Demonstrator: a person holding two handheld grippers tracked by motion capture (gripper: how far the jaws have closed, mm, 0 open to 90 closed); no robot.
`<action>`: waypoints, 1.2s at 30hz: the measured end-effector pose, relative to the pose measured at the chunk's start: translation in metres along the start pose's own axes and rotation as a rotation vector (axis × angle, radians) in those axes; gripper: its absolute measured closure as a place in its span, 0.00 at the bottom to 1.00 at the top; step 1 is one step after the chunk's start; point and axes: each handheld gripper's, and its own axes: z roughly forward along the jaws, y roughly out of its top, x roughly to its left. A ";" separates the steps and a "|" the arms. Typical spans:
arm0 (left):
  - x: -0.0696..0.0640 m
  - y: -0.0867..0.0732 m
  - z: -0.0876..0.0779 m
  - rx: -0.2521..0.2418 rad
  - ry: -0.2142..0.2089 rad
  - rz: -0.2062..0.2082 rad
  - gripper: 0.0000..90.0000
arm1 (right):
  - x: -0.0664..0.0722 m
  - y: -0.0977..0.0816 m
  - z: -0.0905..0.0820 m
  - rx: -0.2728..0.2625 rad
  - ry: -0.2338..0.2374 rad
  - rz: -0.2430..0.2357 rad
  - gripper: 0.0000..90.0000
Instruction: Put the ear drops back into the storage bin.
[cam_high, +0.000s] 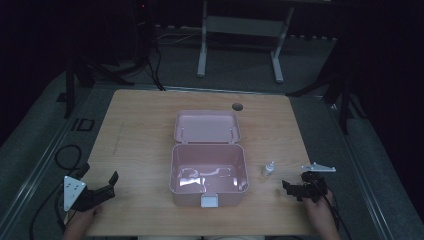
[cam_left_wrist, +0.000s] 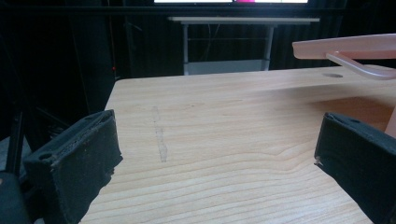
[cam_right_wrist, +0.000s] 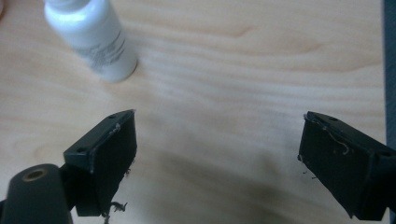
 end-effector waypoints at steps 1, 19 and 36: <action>0.000 0.000 0.000 0.000 0.000 0.000 0.00 | 0.000 0.001 -0.002 0.020 0.000 -0.006 0.12; 0.000 0.000 0.000 0.000 -0.005 -0.005 0.00 | 0.003 0.017 -0.016 0.420 0.090 -0.139 0.12; 0.000 0.000 0.000 -0.001 -0.009 -0.006 0.00 | 0.011 0.032 -0.018 0.716 0.152 -0.290 0.12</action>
